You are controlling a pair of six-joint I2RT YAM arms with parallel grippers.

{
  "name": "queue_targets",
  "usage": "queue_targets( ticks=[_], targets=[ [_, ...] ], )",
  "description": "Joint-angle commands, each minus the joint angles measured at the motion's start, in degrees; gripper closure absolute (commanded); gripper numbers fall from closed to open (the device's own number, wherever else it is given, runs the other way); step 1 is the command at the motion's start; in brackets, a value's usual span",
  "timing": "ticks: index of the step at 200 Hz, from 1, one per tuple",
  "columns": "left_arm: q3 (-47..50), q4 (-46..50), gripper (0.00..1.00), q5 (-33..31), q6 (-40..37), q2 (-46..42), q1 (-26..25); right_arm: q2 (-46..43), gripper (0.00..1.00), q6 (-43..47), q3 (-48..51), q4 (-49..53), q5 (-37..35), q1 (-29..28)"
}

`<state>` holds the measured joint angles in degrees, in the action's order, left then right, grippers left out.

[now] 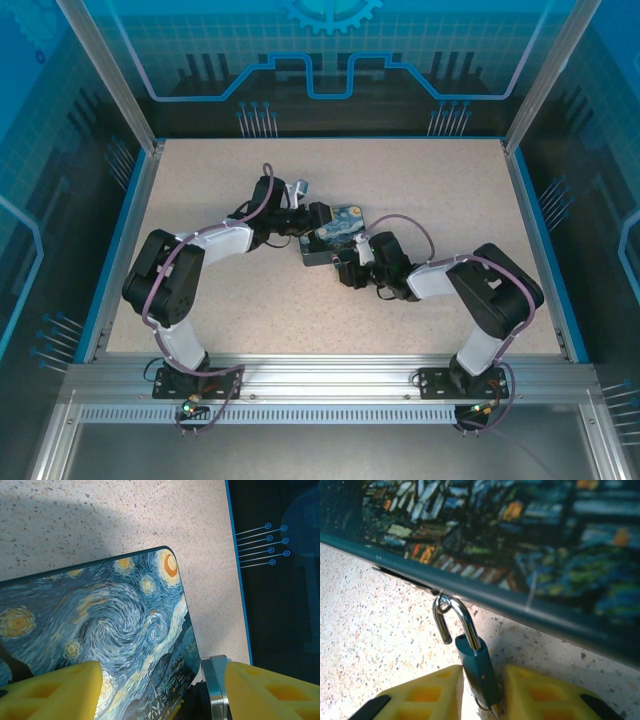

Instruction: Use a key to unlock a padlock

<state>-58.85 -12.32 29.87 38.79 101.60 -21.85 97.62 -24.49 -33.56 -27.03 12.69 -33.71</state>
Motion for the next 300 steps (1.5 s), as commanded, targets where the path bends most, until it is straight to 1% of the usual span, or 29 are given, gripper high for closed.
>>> queue_targets(
  ticks=[1,27,47,85,96,125,142,147,184,204,224,257,276,300],
  targets=[
    [-0.87,1.82,0.33,-0.05,-2.16,1.27,0.46,0.81,0.78,-0.25,-0.24,-2.47,0.9,-0.73],
    [-0.02,2.89,0.33,-1.57,-2.84,0.28,0.38,-0.76,0.87,-0.63,0.36,-1.74,-1.04,-0.68],
    [1.39,2.93,0.33,-2.27,-2.62,-0.93,0.32,-3.55,0.92,-1.58,1.28,1.12,-5.8,-0.9],
    [4.59,2.65,0.34,-2.75,-2.32,-3.39,-0.88,-8.24,0.93,-3.4,1.92,8.37,-16.31,-1.77],
    [5.48,2.75,0.33,-3.21,-2.28,-4.18,-1.56,-8.84,0.93,-3.93,2.08,9.54,-17.69,-1.78],
    [7.27,3.19,0.33,-4.91,-1.88,-6.2,-3.91,-9.04,0.94,-5.93,1.62,10.7,-18.46,-1.7],
    [7.74,4.28,0.33,-6.62,-2.17,-7.24,-5.31,-8.95,0.94,-6.89,1.38,11.21,-20.42,-1.63],
    [7.94,4.6,0.33,-6.97,-2.23,-7.41,-5.67,-8.78,0.94,-6.9,1.23,13.08,-20.99,-1.57],
    [9.13,3.8,0.33,-7.37,-0.85,-7.99,-6.44,-6.0,0.94,-7.54,-0.27,16.72,-23.08,-0.65],
    [9.51,3.42,0.33,-7.31,-0.47,-8.83,-6.83,-5.17,0.93,-7.43,0.43,15.45,-22.75,-0.54],
    [8.99,3.68,0.33,-7.1,-1.02,-11.18,-7.44,-6.41,0.93,-7.06,1.91,12.22,-21.13,-0.48],
    [5.59,7.89,0.32,-9.47,-4.0,-16.02,-10.03,-7.37,0.93,-6.61,1.76,12.18,-20.38,-0.38],
    [3.83,8.18,0.32,-9.09,-3.66,-15.46,-11.59,-7.27,0.93,-6.84,1.88,11.9,-20.23,-0.39],
    [2.49,7.64,0.32,-9.48,-3.17,-11.98,-12.96,-7.53,0.93,-7.06,2.48,11.12,-19.95,-0.29]
  ],
)
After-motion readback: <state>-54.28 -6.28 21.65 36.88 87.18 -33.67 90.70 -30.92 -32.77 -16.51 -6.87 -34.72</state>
